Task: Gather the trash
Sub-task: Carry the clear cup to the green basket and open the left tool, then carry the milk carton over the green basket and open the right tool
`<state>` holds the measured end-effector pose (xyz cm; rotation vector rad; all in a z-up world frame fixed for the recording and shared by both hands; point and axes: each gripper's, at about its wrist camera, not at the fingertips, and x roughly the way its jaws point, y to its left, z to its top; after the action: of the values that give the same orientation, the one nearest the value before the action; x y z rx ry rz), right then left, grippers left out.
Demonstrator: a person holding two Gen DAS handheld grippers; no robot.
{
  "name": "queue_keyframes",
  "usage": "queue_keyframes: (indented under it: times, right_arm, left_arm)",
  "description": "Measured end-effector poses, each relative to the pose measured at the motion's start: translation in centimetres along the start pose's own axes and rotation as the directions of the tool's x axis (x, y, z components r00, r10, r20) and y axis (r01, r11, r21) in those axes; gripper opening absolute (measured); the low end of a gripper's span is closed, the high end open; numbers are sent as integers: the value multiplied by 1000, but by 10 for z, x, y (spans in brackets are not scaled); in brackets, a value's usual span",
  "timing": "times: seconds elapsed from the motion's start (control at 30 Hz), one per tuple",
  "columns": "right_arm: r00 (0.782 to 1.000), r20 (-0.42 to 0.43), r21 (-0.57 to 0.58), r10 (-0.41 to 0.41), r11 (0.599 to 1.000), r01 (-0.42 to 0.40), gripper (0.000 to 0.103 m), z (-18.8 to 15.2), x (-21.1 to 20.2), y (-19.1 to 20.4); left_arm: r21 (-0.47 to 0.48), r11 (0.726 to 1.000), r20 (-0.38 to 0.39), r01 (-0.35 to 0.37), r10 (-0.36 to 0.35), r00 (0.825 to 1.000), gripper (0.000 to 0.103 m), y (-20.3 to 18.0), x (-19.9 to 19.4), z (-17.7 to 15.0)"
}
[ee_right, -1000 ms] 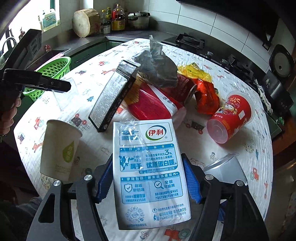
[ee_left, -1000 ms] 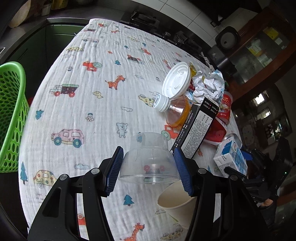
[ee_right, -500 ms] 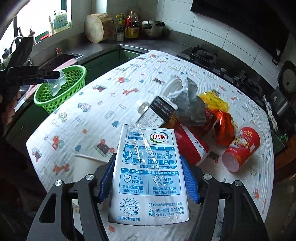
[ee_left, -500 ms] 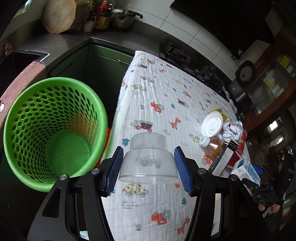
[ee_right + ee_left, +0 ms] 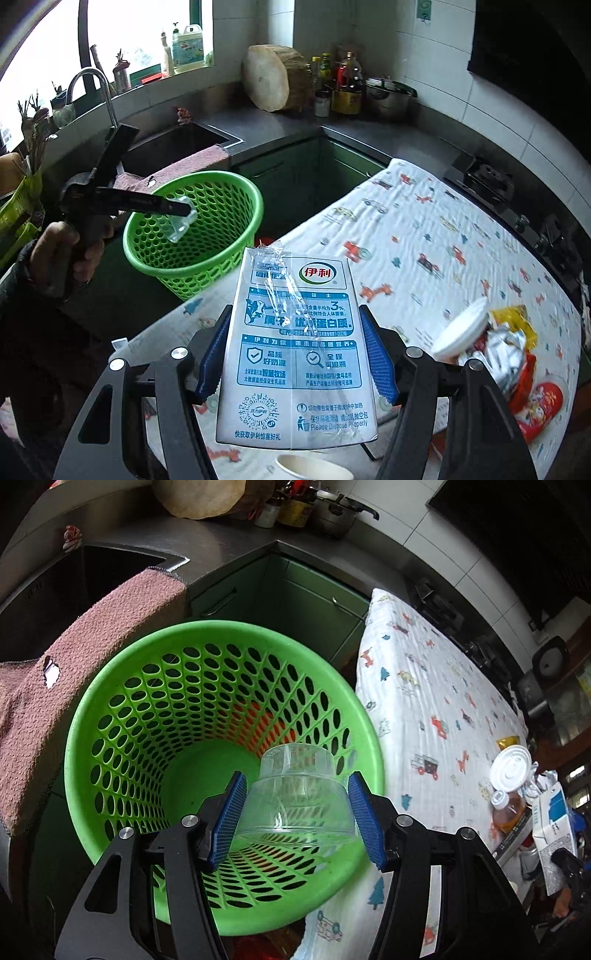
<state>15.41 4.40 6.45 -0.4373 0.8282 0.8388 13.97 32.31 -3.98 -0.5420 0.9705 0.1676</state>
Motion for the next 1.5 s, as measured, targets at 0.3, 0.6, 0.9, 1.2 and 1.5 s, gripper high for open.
queue_keyframes:
  times: [0.3,0.6,0.9,1.2,1.5]
  right_arm:
    - [996,-65,-46,62,997,-65,63,47,60,28]
    - [991,-89,-69,104,992,-110,63,87,108,51]
    - [979,-131,-93,158,981,-170,63,118,165,90]
    - [965,-221,-93,138,982,-162,63,126,227,123]
    - [965,-219,-65,142,985,-159,70,130,240,128]
  left_arm:
    - [-72,997,-87,18,-24,996,59,33,45,-1]
    - [-78,996,-28,33,-35,999,60,51,23,-4]
    - [-90,995,104,-32,41,994,60,81,-44,-24]
    - [-155,985,160,-77,102,982,60,110,-74,-45]
    - [-199,977,163,-79,112,980,60,123,-79,-58]
